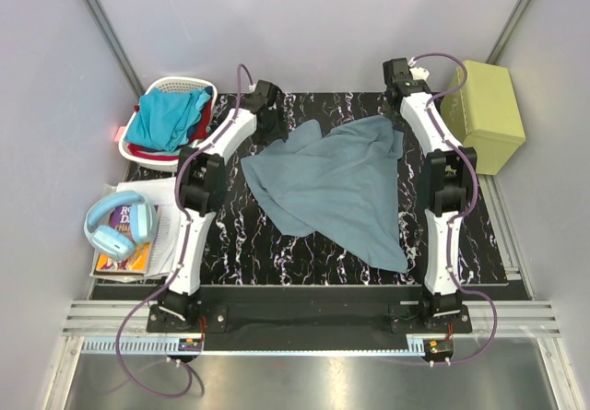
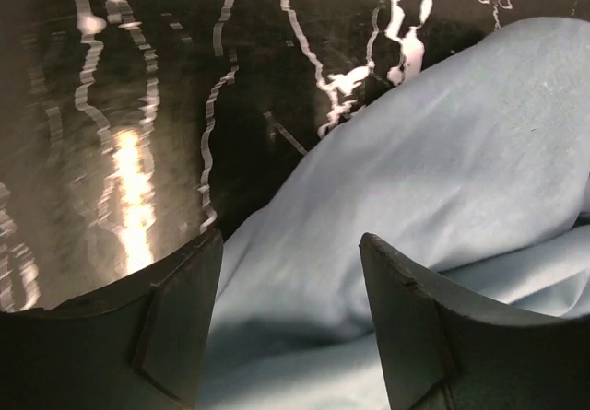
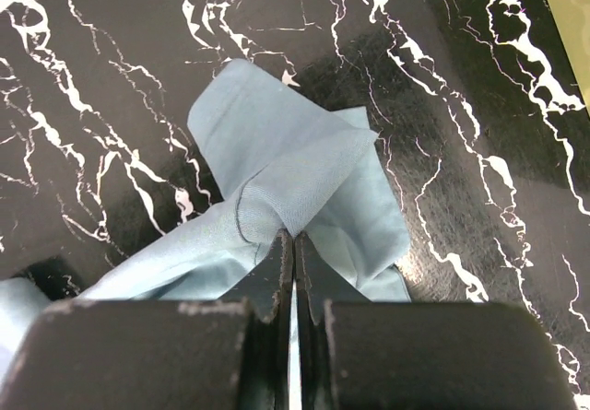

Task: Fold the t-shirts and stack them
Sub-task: Flatten out the tshirt

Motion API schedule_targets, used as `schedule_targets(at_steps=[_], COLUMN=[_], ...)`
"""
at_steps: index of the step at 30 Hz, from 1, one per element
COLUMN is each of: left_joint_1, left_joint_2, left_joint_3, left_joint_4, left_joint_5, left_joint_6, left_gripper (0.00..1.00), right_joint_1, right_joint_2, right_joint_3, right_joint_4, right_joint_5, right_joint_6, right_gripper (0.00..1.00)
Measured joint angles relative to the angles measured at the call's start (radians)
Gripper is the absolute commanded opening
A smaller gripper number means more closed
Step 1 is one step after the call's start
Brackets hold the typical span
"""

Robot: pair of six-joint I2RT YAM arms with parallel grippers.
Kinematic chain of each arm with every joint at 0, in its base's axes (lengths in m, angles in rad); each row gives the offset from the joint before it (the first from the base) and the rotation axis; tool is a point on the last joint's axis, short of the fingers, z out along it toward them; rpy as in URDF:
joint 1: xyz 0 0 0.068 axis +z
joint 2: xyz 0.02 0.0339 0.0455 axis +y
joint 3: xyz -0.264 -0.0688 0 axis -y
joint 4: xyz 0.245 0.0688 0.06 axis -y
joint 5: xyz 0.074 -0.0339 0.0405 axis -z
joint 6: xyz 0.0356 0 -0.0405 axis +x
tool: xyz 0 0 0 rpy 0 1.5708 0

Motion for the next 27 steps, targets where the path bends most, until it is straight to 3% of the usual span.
schedule_targets(at_steps=[4, 7, 10, 11, 14, 27], left_joint_1=[-0.008, -0.011, -0.015, -0.016, -0.016, -0.005], left_joint_2=[0.045, 0.068, 0.077, 0.080, 0.086, 0.087], left_joint_3=[0.040, 0.061, 0.063, 0.063, 0.063, 0.135], left_joint_4=[-0.002, -0.003, -0.004, -0.003, -0.003, -0.021], left_joint_5=[0.037, 0.056, 0.068, 0.071, 0.075, -0.013], left_joint_6=[0.000, 0.000, -0.001, 0.005, 0.008, 0.034], left_gripper=[0.60, 0.50, 0.29, 0.18, 0.01, 0.00], right_joint_1=[0.001, 0.002, 0.002, 0.003, 0.004, 0.018], right_joint_2=[-0.010, -0.010, -0.010, -0.010, -0.010, -0.011], right_joint_3=[-0.020, -0.035, -0.045, -0.046, -0.047, -0.079], right_joint_4=[0.019, 0.029, 0.030, 0.031, 0.035, 0.060], right_joint_5=[-0.014, -0.024, -0.025, -0.025, -0.026, -0.041], right_joint_6=[0.000, 0.000, 0.000, 0.000, 0.000, -0.003], right_gripper=[0.00, 0.00, 0.00, 0.00, 0.00, 0.00])
